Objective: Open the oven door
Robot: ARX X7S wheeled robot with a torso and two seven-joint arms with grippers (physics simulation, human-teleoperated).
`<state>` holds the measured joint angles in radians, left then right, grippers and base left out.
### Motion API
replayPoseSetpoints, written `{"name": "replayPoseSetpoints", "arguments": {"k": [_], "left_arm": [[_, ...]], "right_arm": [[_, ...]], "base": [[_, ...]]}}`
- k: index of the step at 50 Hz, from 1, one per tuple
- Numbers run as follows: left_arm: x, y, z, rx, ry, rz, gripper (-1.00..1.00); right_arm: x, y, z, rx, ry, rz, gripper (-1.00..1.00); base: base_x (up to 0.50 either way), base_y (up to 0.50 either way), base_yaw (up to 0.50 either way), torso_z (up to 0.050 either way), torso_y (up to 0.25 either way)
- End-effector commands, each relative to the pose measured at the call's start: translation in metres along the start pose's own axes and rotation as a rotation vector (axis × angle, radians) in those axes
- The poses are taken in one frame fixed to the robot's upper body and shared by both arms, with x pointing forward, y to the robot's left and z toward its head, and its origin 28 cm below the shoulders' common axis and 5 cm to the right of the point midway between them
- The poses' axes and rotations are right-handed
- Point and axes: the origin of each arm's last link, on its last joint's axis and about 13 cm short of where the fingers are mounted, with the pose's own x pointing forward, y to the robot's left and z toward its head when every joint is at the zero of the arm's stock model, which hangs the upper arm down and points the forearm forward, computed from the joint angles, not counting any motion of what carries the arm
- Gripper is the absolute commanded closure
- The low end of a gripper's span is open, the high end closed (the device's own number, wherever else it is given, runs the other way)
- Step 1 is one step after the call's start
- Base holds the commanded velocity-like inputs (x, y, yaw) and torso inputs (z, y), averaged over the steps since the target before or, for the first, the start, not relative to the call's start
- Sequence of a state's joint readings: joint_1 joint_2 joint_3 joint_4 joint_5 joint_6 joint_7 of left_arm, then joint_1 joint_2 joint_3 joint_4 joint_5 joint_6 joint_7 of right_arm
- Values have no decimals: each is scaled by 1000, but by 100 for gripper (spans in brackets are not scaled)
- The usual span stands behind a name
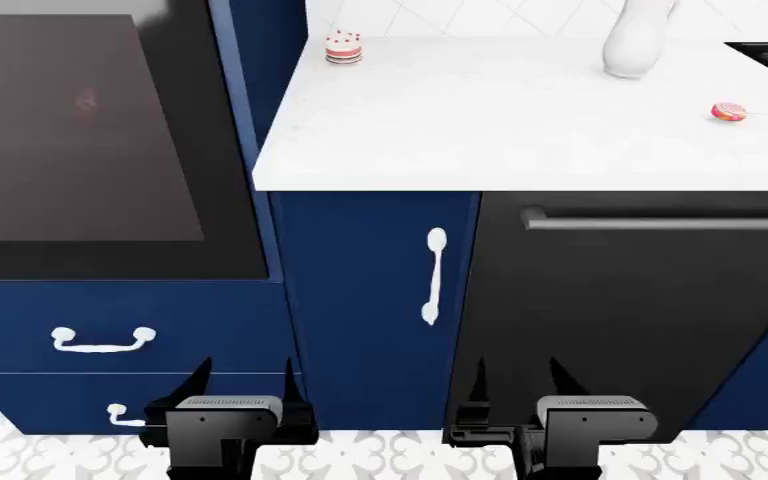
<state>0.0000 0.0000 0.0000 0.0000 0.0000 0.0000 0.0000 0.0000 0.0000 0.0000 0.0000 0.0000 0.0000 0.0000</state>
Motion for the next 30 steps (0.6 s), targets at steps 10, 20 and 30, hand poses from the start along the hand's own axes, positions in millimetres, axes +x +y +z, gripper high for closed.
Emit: {"name": "replayPoseSetpoints", "arguments": {"k": [10, 20, 30], "left_arm": [[-1, 4, 2, 24, -3, -26, -100], [-9, 5, 22, 89, -88, -20, -100], [-21, 10, 45, 131, -180, 18, -100]], "right_arm": [[2, -2, 5, 43, -60, 5, -100], [-4, -7, 25, 79, -119, -13, -100], [-8, -17, 53, 126, -221, -39, -100]], "base": [[0, 0, 0, 0, 0], [0, 0, 0, 0, 0], [0, 0, 0, 0, 0]]}}
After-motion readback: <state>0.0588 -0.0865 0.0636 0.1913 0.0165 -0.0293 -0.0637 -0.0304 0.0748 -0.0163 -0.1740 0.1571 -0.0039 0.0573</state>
